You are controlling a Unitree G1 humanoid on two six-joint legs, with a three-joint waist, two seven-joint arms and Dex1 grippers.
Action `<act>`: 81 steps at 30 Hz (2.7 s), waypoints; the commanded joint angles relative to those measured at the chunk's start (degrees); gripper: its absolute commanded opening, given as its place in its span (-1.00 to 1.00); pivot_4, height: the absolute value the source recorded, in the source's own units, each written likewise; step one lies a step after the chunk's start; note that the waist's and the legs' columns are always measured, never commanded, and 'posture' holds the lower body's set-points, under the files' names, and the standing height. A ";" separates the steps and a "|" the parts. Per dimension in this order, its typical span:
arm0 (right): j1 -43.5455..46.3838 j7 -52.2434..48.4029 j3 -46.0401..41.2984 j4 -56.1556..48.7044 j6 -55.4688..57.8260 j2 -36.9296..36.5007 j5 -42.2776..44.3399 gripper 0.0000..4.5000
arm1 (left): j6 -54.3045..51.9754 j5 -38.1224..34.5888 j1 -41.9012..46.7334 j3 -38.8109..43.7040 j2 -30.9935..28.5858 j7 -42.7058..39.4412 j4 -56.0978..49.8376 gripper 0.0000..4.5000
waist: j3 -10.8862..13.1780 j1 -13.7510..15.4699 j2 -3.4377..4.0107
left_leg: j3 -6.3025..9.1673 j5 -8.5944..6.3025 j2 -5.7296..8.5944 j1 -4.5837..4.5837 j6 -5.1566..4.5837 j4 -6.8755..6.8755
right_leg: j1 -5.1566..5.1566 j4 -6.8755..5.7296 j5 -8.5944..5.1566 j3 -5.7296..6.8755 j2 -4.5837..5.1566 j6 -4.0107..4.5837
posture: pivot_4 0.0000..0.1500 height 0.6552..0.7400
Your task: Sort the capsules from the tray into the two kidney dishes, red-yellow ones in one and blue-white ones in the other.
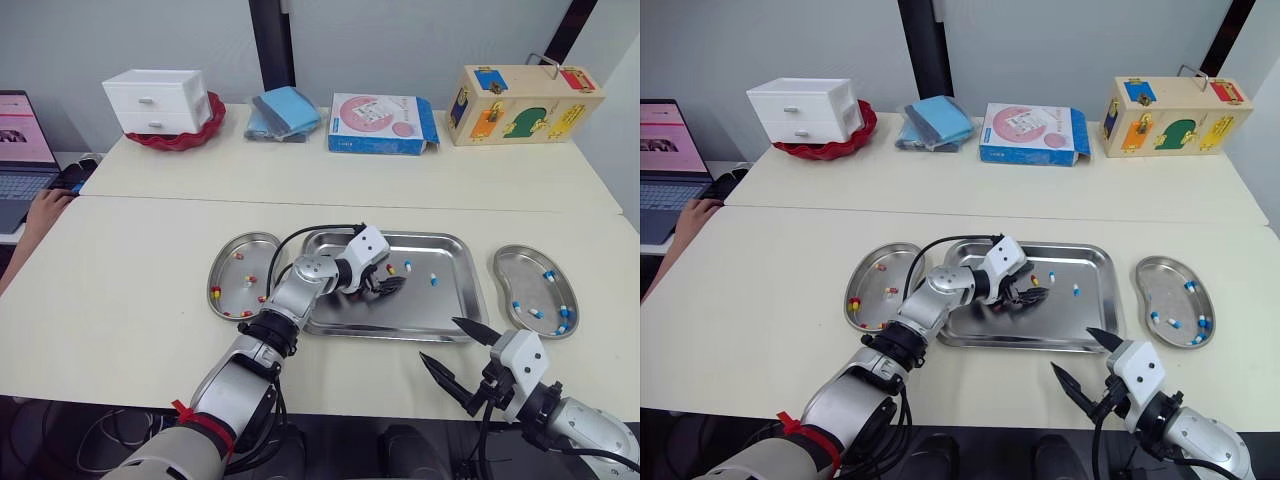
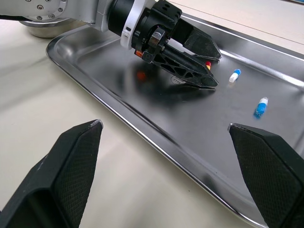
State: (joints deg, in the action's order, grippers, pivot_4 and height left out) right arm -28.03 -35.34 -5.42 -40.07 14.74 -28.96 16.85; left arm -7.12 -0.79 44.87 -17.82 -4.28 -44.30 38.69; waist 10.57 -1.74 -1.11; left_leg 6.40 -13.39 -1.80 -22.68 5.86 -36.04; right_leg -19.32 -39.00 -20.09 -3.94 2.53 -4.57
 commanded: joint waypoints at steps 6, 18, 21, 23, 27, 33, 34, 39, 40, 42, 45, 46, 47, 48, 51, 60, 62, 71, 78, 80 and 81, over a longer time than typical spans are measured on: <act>0.13 0.00 -0.22 -1.78 -0.35 -0.61 0.39 1.00 | -1.91 0.71 -2.48 0.46 0.50 1.88 -3.28 0.42 | -0.01 -0.01 0.01 | 0.01 0.00 0.00 0.01 0.00 0.00 | 0.01 0.00 0.00 0.00 0.00 0.00 | 1.00 0.85; -0.06 -0.04 -0.26 -1.99 0.06 -0.76 0.55 1.00 | -1.99 1.29 -3.97 -0.09 0.08 1.64 -5.35 -0.74 | -0.01 0.01 0.02 | 0.01 0.00 0.00 0.01 0.00 0.00 | 0.02 -0.01 0.00 0.00 0.00 0.00 | 1.00 0.85; -0.01 -0.10 -0.41 -2.05 0.13 -0.84 0.67 1.00 | -2.23 1.17 -4.40 0.10 -0.43 1.45 -6.96 -0.74 | -0.01 0.01 0.02 | 0.01 0.00 0.00 0.01 0.00 0.00 | 0.02 0.00 0.00 0.00 0.00 0.00 | 1.00 0.85; 0.12 -0.16 -0.58 -2.09 0.20 -0.93 0.77 1.00 | -3.02 0.66 -4.93 0.68 -1.23 1.19 -9.64 -0.74 | -0.01 -0.06 0.02 | 0.01 0.00 0.00 0.01 0.00 0.00 | 0.02 0.00 0.00 0.00 0.00 0.00 | 1.00 0.85; 0.24 -0.32 -0.78 -2.09 0.16 -1.12 0.88 1.00 | -5.99 -0.53 -6.52 1.71 -3.63 0.24 -17.09 -0.74 | -0.01 -0.07 0.02 | 0.01 0.00 0.00 0.01 0.00 0.00 | 0.00 -0.01 0.00 0.00 0.00 0.00 | 1.00 0.85; 1.34 -2.15 -1.38 -1.42 -1.20 -2.23 1.51 1.00 | -17.56 -5.12 -11.77 5.48 -11.67 -2.22 -36.77 -0.74 | -0.02 -0.08 0.05 | 0.02 0.01 -0.01 0.00 0.01 0.00 | 0.00 -0.02 0.00 -0.01 0.00 0.00 | 1.00 0.85; 1.75 -2.87 -1.37 -1.15 -1.68 -2.66 1.58 1.00 | -20.30 -6.32 -12.93 6.83 -13.54 -2.50 -40.28 -0.74 | -0.03 -0.16 0.05 | 0.03 0.01 -0.01 0.01 0.01 0.00 | 0.01 -0.03 0.00 0.00 0.00 0.00 | 1.00 0.85; 5.72 -7.64 0.23 2.37 -5.23 -4.78 1.25 1.00 | -32.83 -12.52 -18.18 14.34 -21.56 -2.49 -53.74 -0.74 | -0.03 -0.17 0.06 | 0.02 0.00 -0.02 0.02 0.00 0.00 | 0.01 -0.03 0.00 -0.01 0.00 0.00 | 1.00 0.85; 7.08 -8.94 0.82 3.50 -6.29 -5.28 1.14 1.00 | -35.27 -13.76 -19.19 16.06 -23.06 -2.19 -55.94 -0.74 | -0.02 -0.11 0.05 | 0.02 0.00 -0.02 0.03 0.00 -0.01 | 0.02 -0.03 0.00 -0.01 0.01 0.00 | 1.00 0.85; 10.71 -11.89 2.37 5.79 -7.49 -5.99 1.91 1.00 | -39.38 -16.16 -21.40 20.12 -25.74 -1.40 -59.78 -0.74 | -0.01 -0.11 0.04 | 0.03 0.00 -0.02 0.03 0.00 -0.01 | 0.03 -0.03 0.00 0.01 0.01 0.00 | 1.00 0.85; 17.01 -16.00 5.51 9.17 -7.99 -6.37 3.26 1.00 | -43.45 -19.53 -25.52 26.25 -28.29 0.07 -64.39 -0.74 | -0.01 -0.12 0.04 | 0.04 0.00 -0.02 0.03 0.00 -0.01 | 0.03 -0.03 0.00 0.02 0.01 0.01 | 1.00 0.85; 19.10 -17.06 6.67 10.28 -8.04 -6.21 3.48 1.00 | -44.18 -20.46 -27.13 28.20 -28.77 0.54 -65.56 -0.74 | 0.00 -0.14 0.04 | 0.04 0.00 -0.03 0.04 0.00 0.00 | 0.02 -0.03 0.00 0.02 0.01 0.01 | 1.00 0.85; 21.08 -17.93 7.82 11.31 -7.94 -5.97 3.64 1.00 | -44.45 -21.04 -28.85 29.84 -29.33 0.90 -66.46 -0.74 | 0.00 -0.12 0.04 | 0.04 0.00 -0.04 0.04 0.00 0.01 | 0.02 -0.02 0.00 0.02 0.01 0.01 | 1.00 0.85; 22.95 -18.59 8.90 12.30 -7.86 -5.66 3.66 1.00 | -44.28 -21.39 -30.49 31.23 -29.78 1.16 -67.07 -0.74 | 0.01 -0.12 0.04 | 0.04 0.00 -0.04 0.03 0.00 0.01 | 0.02 -0.02 0.00 0.02 0.01 0.01 | 1.00 0.85; 28.82 -20.01 12.05 15.33 -7.51 -4.10 3.57 1.00 | -42.70 -21.65 -35.61 35.40 -30.37 2.84 -67.61 -0.74 | 0.02 -0.11 0.03 | 0.04 0.00 -0.04 0.03 0.00 0.00 | 0.01 -0.02 0.01 0.02 0.02 0.02 | 1.00 0.85; 32.39 -20.33 14.31 17.82 -6.97 -2.76 3.38 1.00 | -34.67 -22.06 -39.54 38.54 -28.41 7.12 -61.89 -0.59 | 0.04 0.32 -0.02 | 0.08 0.00 -0.04 0.01 0.01 -0.01 | 0.01 -0.02 0.01 0.09 0.04 0.02 | 1.00 0.85; 32.06 -20.20 14.31 17.30 -6.58 -2.93 3.56 1.00 | -33.40 -22.54 -39.91 38.54 -28.75 6.57 -60.73 -0.32 | 0.04 0.12 -0.01 | 0.08 0.00 -0.04 0.02 0.01 0.00 | 0.00 -0.03 0.01 0.09 0.04 0.02 | 1.00 0.85; 31.18 -19.35 12.92 16.01 -5.30 -3.83 3.99 1.00 | -29.91 -24.32 -40.64 38.18 -30.02 4.37 -57.36 0.98 | 0.04 -0.02 -0.01 | 0.07 0.00 -0.04 0.01 0.00 0.01 | -0.02 -0.03 0.01 0.08 0.04 0.02 | 1.00 0.85; 26.96 -16.06 7.22 11.95 -2.95 -5.81 5.07 1.00 | -24.01 -24.35 -45.52 41.20 -33.72 0.28 -56.32 0.99 | 0.05 -0.01 0.00 | 0.06 0.00 -0.04 0.00 0.00 0.03 | -0.04 -0.02 0.01 0.07 0.04 0.03 | 1.00 0.85; 24.08 -14.68 2.96 9.85 -1.22 -7.17 6.28 1.00 | -22.38 -24.45 -47.95 43.69 -35.22 -0.91 -55.21 0.99 | 0.05 0.01 0.00 | 0.06 0.00 -0.04 -0.01 0.00 0.04 | -0.05 -0.01 0.01 0.05 0.04 0.03 | 1.00 0.85; 22.33 -14.12 0.35 8.86 -0.35 -8.04 6.97 1.00 | -21.41 -24.30 -49.30 45.04 -36.02 -1.43 -54.47 0.99 | 0.05 0.02 0.00 | 0.05 0.00 -0.04 -0.01 0.00 0.04 | -0.05 -0.01 0.01 0.05 0.04 0.03 | 1.00 0.85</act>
State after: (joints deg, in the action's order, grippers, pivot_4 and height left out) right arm -5.04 -50.43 -1.33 -28.21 13.70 -36.19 22.00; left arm -30.45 -25.06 -3.82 24.05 -39.34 -44.87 -15.76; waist 10.62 -1.72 -1.11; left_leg 6.45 -13.40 -1.84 -22.69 5.85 -36.00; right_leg -19.37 -39.00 -20.08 -3.90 2.57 -4.54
